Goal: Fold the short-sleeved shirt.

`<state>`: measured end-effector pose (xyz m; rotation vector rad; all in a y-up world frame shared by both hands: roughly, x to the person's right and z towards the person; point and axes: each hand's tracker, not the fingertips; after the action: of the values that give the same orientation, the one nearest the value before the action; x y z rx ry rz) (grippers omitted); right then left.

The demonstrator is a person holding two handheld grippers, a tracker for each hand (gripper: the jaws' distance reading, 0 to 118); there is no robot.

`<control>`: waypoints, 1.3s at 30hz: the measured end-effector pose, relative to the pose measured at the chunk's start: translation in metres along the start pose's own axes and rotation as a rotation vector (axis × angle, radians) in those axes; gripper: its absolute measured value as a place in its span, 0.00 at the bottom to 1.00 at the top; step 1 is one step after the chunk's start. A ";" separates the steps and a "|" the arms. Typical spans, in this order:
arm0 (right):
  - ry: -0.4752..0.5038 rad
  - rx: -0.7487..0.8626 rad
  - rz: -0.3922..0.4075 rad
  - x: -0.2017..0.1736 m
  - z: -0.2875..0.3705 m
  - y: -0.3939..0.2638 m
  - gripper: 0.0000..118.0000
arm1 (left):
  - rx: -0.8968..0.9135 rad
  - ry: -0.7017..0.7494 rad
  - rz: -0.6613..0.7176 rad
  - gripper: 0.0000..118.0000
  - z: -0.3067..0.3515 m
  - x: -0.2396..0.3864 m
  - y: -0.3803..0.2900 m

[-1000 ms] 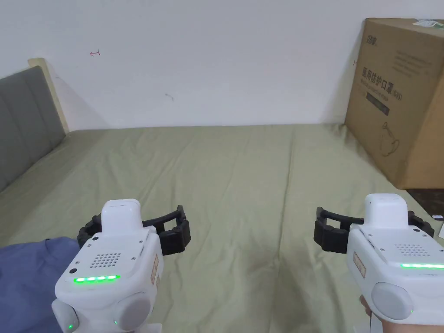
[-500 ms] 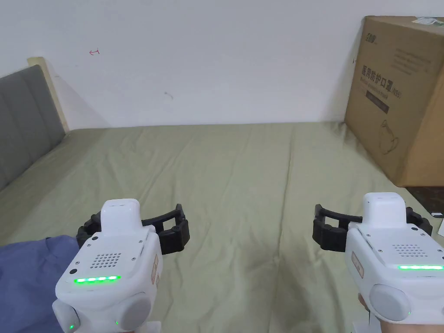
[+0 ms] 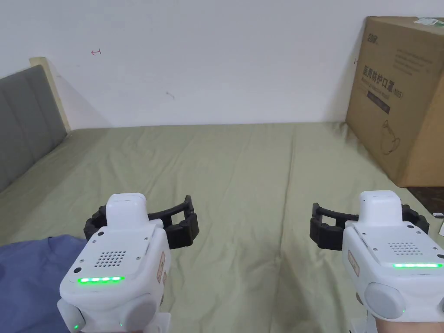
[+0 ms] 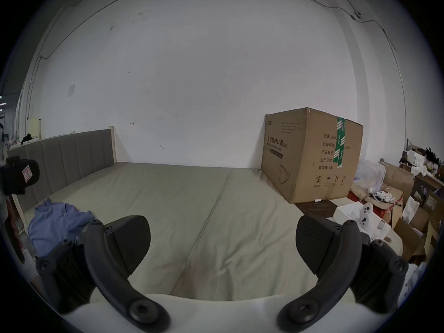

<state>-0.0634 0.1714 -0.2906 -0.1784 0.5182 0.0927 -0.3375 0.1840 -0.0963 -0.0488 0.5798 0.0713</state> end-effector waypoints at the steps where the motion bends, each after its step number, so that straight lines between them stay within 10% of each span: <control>1: 0.004 0.000 -0.004 0.001 0.001 0.000 1.00 | -0.015 0.002 0.006 1.00 -0.001 -0.001 0.002; 17: -0.018 -0.010 -0.016 0.005 0.003 -0.004 0.96 | -0.019 -0.007 -0.024 0.99 0.002 0.001 0.001; 18: -0.013 -0.009 -0.023 0.005 0.005 -0.005 0.82 | -0.023 -0.005 -0.035 0.84 0.004 0.002 0.001; 19: -0.007 -0.005 -0.025 0.006 0.007 -0.005 0.55 | -0.017 0.005 -0.057 0.48 0.006 0.004 0.001; 20: -0.012 -0.007 -0.014 0.005 0.008 -0.004 0.09 | 0.003 0.021 -0.099 0.03 0.008 0.006 0.001; 21: -0.095 -0.037 0.049 0.002 0.005 -0.004 0.00 | 0.001 0.044 -0.129 0.00 0.007 0.008 0.000; 31: -0.036 -0.049 -0.020 -0.003 0.002 -0.004 0.00 | -0.057 0.084 -0.024 0.00 0.008 -0.022 -0.001; 39: 0.274 -0.049 0.063 -0.139 -0.017 0.003 0.00 | -0.039 0.383 -0.061 0.00 0.085 -0.128 0.004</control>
<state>-0.1922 0.1648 -0.2356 -0.2238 0.7955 0.1437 -0.3978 0.1865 0.0450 -0.1197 0.9592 0.0139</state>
